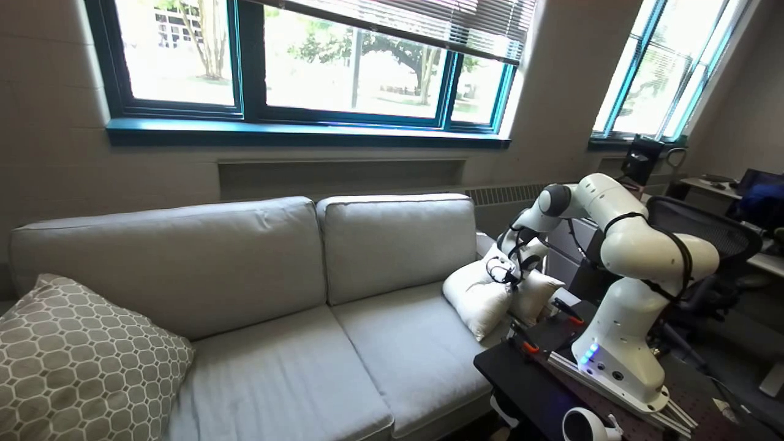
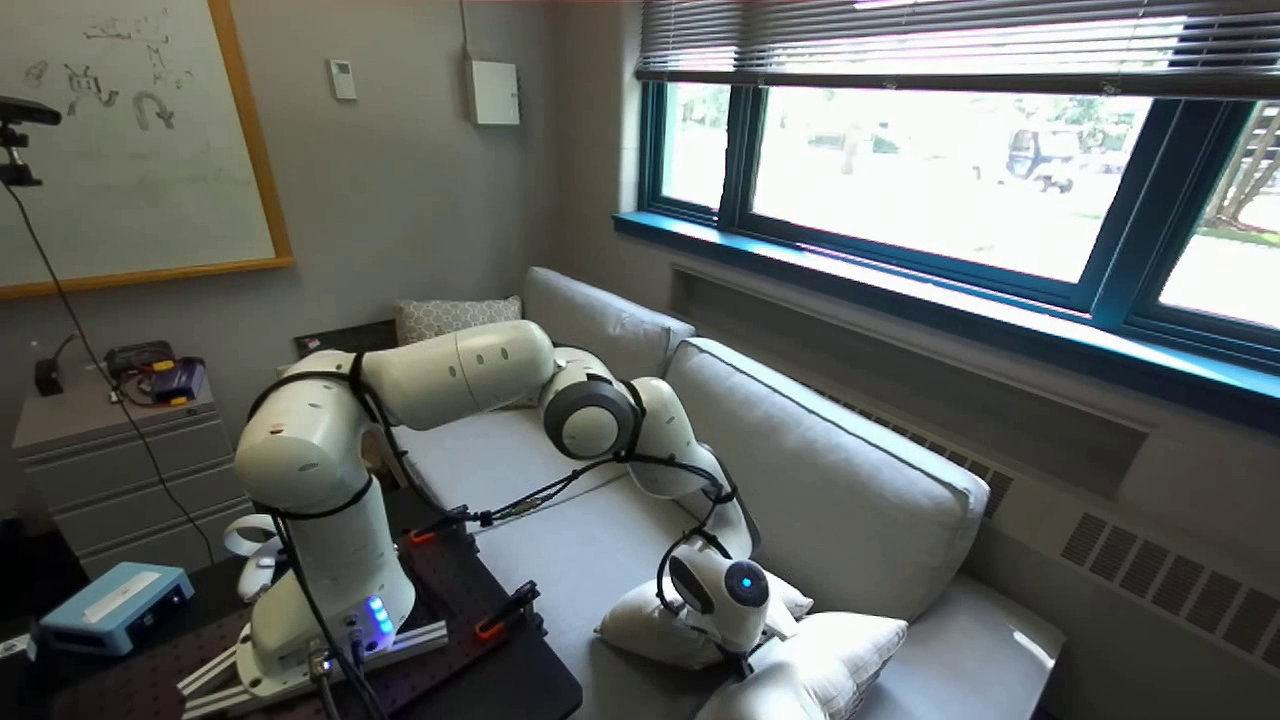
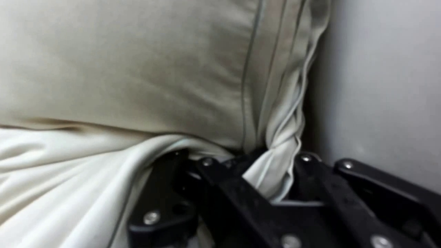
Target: Arrange the cushions on the couch
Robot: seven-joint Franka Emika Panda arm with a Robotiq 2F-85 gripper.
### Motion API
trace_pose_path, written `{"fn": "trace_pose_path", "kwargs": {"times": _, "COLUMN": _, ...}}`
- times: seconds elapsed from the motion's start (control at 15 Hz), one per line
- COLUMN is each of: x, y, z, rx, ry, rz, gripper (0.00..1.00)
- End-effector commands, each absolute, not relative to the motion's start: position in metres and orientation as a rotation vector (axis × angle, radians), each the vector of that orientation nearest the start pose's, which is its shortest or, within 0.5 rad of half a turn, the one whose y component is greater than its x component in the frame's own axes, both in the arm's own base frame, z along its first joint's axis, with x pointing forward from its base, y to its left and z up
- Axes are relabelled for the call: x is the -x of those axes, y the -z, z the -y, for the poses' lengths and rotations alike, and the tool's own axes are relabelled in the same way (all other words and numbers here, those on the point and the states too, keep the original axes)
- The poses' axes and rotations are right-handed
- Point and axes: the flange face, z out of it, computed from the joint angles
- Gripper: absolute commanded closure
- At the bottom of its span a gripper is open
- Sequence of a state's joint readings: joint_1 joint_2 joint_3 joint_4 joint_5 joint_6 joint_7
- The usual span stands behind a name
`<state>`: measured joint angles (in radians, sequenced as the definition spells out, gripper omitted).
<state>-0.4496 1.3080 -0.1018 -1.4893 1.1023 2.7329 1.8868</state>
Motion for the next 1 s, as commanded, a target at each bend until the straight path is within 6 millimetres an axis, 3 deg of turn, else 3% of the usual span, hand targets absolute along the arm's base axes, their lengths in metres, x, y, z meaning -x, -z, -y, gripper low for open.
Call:
{"fn": "trace_pose_path", "kwargs": {"times": 0.0, "x": -0.482, "y": 0.109, "z": 0.36, "rx": -0.569, "ry": -0.136, "rz": -2.787, "gripper": 0.96}}
{"fn": "trace_pose_path", "kwargs": {"times": 0.4, "x": -0.503, "y": 0.099, "z": 0.323, "rx": -0.787, "ry": 0.109, "rz": -2.673, "gripper": 0.98}}
{"fn": "trace_pose_path", "kwargs": {"times": 0.6, "x": -0.508, "y": 0.082, "z": 0.303, "rx": -0.872, "ry": 0.256, "rz": -2.617, "gripper": 0.98}}
{"fn": "trace_pose_path", "kwargs": {"times": 0.93, "x": -0.515, "y": 0.058, "z": 0.289, "rx": -1.016, "ry": 0.462, "rz": -2.498, "gripper": 0.98}}
